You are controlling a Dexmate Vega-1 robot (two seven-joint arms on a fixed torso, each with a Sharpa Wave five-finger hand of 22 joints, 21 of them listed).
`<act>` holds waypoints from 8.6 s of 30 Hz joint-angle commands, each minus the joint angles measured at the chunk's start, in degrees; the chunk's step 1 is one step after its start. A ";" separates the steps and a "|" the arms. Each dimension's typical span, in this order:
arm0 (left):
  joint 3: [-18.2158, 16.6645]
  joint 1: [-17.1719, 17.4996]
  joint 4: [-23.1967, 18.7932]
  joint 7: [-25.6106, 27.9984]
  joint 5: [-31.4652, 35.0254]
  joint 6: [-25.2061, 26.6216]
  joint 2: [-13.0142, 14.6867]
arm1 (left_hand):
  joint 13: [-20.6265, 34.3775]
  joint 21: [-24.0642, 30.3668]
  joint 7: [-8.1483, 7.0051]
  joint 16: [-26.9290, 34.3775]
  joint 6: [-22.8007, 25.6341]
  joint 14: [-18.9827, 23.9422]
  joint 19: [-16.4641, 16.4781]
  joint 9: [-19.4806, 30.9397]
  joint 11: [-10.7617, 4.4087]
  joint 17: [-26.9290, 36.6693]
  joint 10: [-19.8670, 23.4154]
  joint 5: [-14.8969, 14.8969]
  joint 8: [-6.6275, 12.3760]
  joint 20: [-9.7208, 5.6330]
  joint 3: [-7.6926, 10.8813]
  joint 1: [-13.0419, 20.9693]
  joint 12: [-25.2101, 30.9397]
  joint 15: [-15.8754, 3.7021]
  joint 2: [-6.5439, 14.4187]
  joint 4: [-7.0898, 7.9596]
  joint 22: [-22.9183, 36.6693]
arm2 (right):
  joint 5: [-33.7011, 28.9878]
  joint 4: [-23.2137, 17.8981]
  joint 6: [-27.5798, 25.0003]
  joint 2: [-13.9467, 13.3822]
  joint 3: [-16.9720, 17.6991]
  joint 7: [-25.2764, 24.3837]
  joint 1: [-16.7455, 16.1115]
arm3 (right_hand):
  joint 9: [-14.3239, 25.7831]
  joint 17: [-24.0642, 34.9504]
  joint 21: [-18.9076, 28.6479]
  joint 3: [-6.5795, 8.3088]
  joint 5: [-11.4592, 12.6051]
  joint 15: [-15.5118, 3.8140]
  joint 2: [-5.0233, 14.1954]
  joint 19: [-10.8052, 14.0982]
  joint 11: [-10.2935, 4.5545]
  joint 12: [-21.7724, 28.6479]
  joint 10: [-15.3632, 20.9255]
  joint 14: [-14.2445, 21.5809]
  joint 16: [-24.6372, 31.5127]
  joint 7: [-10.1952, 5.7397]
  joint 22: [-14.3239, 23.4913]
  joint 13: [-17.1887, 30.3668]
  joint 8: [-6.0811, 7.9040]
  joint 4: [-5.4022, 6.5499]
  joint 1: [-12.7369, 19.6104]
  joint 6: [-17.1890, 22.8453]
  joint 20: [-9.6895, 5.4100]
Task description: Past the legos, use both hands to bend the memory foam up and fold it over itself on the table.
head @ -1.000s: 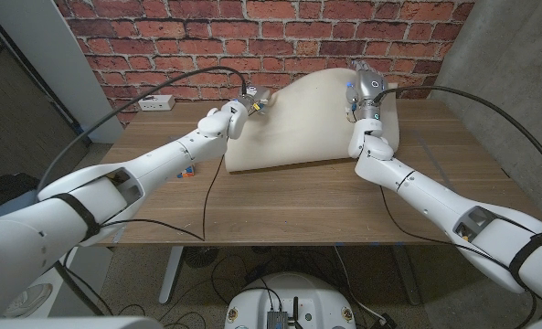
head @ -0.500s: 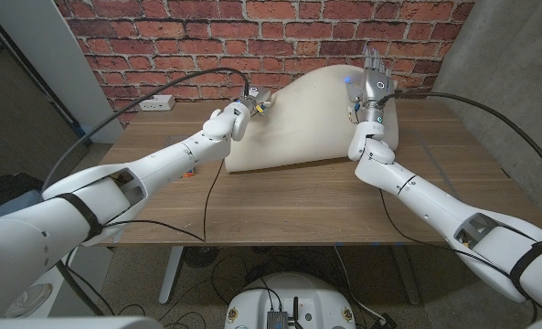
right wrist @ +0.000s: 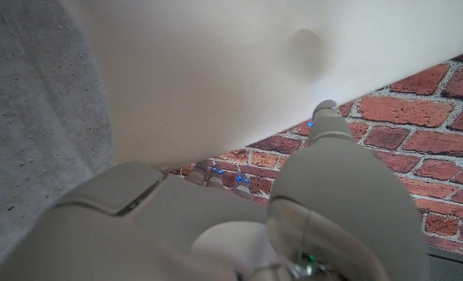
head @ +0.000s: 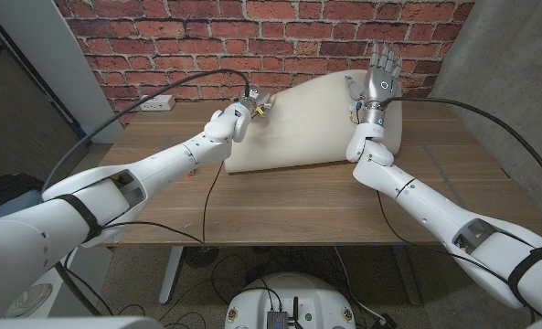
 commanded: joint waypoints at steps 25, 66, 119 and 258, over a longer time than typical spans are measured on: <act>4.96 -4.55 9.79 0.40 2.14 3.97 -5.41 | 0.20 1.07 0.26 0.42 0.48 0.41 0.29 0.17 0.09 0.23 0.45 -0.19 0.20 -1.96 0.70 0.14 0.22 -0.36 0.12 0.10 -0.08 | -5.90 0.61 7.35 -2.17 -0.62 -9.99 -3.13 | 0.21 -5.26 -2.40 2.85 0.57 -3.16 0.05 15.65 -2.27 4.64 3.70 6.62 1.56 0.93 0.31 -0.13 1.02 -3.64 1.21 10.43 -5.66; 7.71 -5.90 9.50 1.15 2.30 5.24 -4.88 | 0.26 1.47 0.12 0.49 0.19 -0.01 -0.11 0.16 -0.02 0.36 0.31 -0.26 0.06 -2.04 0.85 0.00 0.13 -0.30 0.13 0.18 -0.14 | -15.05 -8.63 9.29 -12.96 -8.97 43.92 2.78 | -0.28 -7.72 -4.99 2.26 -0.48 -4.68 0.39 25.32 -3.81 3.74 20.74 18.15 2.62 -0.87 0.21 -1.03 1.86 0.21 -8.77 31.57 -7.89; 9.80 -7.03 15.21 2.36 4.33 3.15 -6.88 | 0.28 1.54 -2.17 0.00 -1.54 -2.00 -1.54 0.19 -1.78 0.45 -1.46 -0.50 -0.33 -2.52 0.68 -1.58 -0.49 -1.57 0.29 0.97 -0.22 | -16.68 5.56 9.21 -5.61 -17.72 57.43 12.23 | -0.10 -8.03 -5.64 2.43 0.21 -4.49 1.36 26.46 -3.28 2.05 20.21 18.95 2.62 0.01 0.28 -0.96 0.20 -0.56 -8.68 29.44 -6.81; 11.01 0.72 14.03 -7.25 8.02 -1.83 -3.84 | -1.88 -34.37 -9.32 -0.92 -62.66 -71.63 -52.05 -0.98 -2.35 0.21 -68.37 2.37 0.32 4.25 -22.93 -64.33 -0.45 6.15 3.09 22.05 0.35 | -8.00 10.87 3.07 -3.23 -19.97 60.48 16.79 | 0.05 -7.43 -7.30 2.18 0.11 -3.38 4.38 25.93 -2.60 -0.36 18.30 16.42 1.81 1.12 0.40 -0.68 -0.55 -0.09 -10.80 26.96 -7.22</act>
